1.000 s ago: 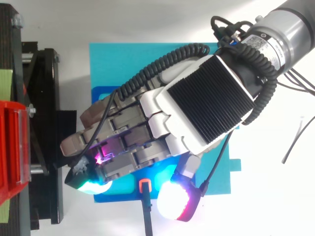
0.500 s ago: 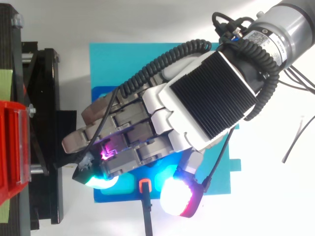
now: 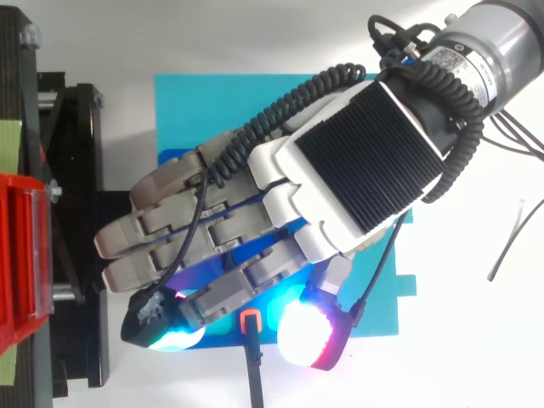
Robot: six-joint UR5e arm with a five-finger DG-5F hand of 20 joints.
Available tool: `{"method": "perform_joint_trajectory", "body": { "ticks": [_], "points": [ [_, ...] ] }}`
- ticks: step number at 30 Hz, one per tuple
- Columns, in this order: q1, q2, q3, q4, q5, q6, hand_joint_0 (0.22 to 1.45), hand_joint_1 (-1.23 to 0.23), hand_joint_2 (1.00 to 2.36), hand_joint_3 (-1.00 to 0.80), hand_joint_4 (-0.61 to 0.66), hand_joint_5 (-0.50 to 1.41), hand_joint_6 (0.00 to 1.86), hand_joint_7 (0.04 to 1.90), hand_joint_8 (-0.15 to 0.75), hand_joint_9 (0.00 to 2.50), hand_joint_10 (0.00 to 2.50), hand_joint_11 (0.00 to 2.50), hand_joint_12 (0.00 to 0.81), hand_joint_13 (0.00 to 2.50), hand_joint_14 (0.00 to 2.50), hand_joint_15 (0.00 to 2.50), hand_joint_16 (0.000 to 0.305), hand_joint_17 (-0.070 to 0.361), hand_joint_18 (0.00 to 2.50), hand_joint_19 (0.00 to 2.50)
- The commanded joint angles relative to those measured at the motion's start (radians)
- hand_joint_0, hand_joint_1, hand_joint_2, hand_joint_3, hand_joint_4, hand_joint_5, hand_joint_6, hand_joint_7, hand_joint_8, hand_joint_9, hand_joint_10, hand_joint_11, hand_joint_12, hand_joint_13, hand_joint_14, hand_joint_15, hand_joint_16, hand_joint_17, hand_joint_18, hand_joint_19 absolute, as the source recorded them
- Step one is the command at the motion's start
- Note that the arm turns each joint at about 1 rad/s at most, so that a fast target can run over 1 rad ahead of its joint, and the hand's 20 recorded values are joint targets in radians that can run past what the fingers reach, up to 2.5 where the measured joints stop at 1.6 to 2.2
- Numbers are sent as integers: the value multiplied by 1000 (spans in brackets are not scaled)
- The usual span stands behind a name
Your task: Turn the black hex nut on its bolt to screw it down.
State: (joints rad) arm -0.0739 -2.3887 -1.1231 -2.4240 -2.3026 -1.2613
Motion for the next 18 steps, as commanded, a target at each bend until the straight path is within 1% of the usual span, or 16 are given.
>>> {"method": "perform_joint_trajectory", "body": {
  "ticks": [1, 6, 12, 18],
  "points": [
    [0, 0, 0, 2, -1, 0, 495, -347, 1000, -500, 177, -74, 502, 701, 103, 0, 0, 0, 299, 156, 0, 0, 53, 120, 187, 379],
    [-1, 0, -1, 2, -1, 0, 492, -346, 1000, -500, 198, -70, 502, 709, 111, 0, 0, 0, 302, 157, 0, 0, 53, 120, 184, 385],
    [-1, 0, 0, 2, -1, 0, 493, -330, 1000, -500, 238, -55, 502, 777, 145, 0, 0, 0, 307, 186, 0, 0, 54, 121, 192, 403],
    [-9, 0, -1, -4, -3, -1, 494, -323, 1000, -500, 254, -45, 502, 836, 167, 0, 0, 0, 312, 212, 0, 0, 54, 122, 209, 409]
  ]
}}
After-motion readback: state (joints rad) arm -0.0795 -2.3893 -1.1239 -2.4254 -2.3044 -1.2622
